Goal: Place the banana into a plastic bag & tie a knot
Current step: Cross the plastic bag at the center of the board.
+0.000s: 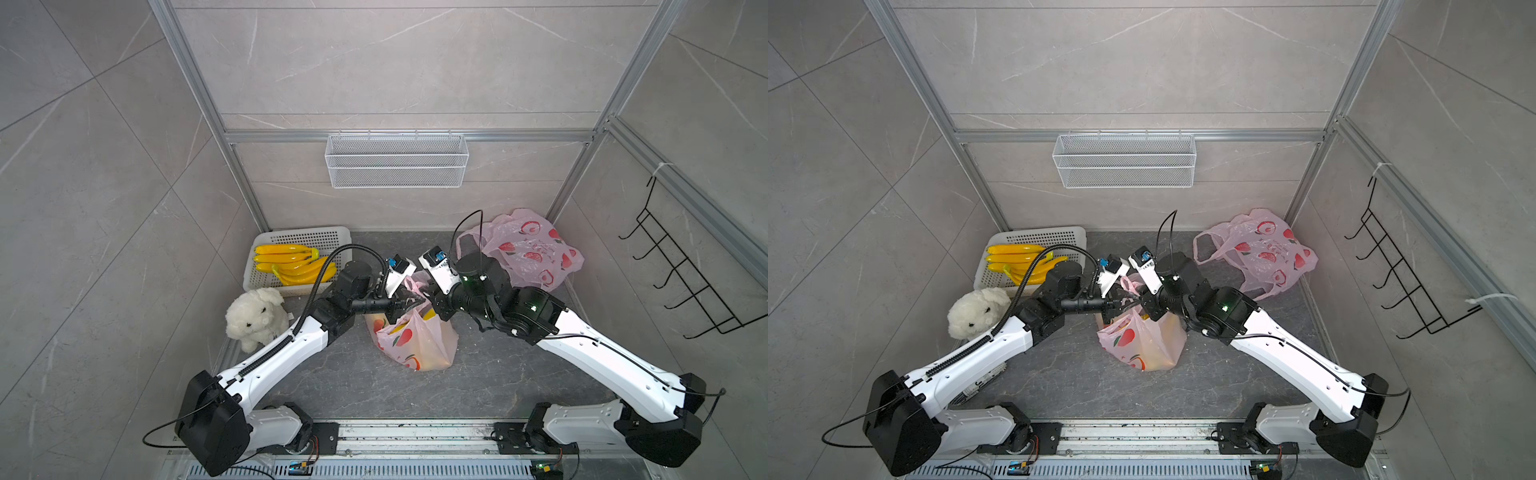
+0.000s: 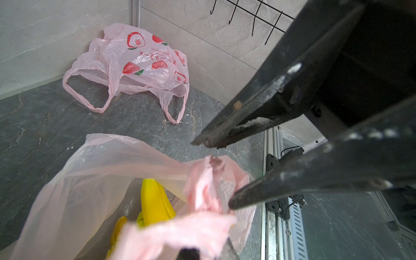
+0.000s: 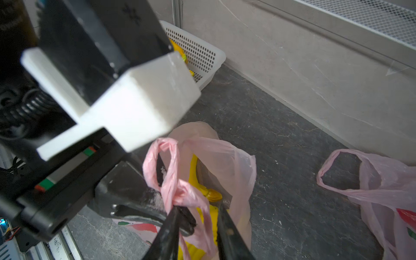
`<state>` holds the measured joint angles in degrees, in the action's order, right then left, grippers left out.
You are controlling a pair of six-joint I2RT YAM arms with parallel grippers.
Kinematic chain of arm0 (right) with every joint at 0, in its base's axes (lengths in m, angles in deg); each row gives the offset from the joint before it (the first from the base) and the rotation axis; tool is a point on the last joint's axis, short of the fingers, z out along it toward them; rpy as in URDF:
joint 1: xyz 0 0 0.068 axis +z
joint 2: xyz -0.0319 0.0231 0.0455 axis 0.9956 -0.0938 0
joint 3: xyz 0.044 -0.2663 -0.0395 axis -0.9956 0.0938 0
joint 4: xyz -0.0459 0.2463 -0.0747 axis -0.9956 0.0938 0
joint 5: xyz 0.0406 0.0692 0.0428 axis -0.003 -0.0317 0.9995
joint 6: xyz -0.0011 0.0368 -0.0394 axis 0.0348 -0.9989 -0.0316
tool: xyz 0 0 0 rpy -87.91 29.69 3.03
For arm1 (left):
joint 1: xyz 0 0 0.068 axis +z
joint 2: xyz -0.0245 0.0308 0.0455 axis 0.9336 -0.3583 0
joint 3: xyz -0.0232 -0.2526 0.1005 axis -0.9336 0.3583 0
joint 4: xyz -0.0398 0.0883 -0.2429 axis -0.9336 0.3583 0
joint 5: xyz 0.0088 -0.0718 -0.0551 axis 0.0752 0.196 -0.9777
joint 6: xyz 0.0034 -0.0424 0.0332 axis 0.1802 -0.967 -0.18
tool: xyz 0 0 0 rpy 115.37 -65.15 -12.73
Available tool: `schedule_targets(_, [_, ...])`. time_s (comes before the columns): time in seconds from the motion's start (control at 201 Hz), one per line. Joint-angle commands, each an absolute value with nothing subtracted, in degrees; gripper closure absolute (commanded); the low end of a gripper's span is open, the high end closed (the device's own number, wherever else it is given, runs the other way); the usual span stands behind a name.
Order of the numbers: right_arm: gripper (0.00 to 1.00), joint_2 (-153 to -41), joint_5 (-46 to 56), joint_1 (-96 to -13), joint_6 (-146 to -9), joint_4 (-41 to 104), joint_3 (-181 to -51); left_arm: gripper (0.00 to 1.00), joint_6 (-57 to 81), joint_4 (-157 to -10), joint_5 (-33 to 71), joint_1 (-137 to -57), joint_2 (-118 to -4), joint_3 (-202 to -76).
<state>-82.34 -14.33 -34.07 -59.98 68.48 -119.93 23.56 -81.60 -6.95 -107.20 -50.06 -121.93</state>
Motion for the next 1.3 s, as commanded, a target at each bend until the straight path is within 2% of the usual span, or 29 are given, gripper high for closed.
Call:
schedule_targets(0.0, [0.69,-82.31,-13.53,-34.26,-58.93,69.55,-118.88,0.95,25.32,-83.28,-8.92,-106.98,-47.97,-122.11])
schedule_targets(0.493, [0.71,-85.41,-14.77,-34.35,-58.08,68.22,-121.91,0.98,26.37,-81.92,-12.88,-107.06,-48.46,-122.6])
schedule_targets(0.592, [0.8,-84.95,-13.4,-34.35,-58.25,67.73,-121.78,0.97,26.44,-81.66,-12.77,-107.06,-48.76,-122.69])
schedule_targets(0.677, [0.95,-84.34,-12.69,-34.38,-58.72,66.95,-121.45,0.95,26.31,-81.63,-11.99,-107.06,-48.67,-122.8])
schedule_targets(0.736, [1.0,-83.66,-12.74,-34.37,-59.22,66.47,-121.09,0.91,26.13,-81.64,-10.76,-107.08,-48.38,-122.7])
schedule_targets(1.06, [1.0,-79.08,-7.13,-34.37,-64.31,61.21,-117.85,0.66,24.15,-83.71,-5.76,-106.99,-47.83,-122.7])
schedule_targets(1.299, [1.0,-79.06,-2.26,-34.35,-68.63,58.18,-114.92,0.61,22.58,-86.77,-6.0,-107.08,-48.83,-123.04])
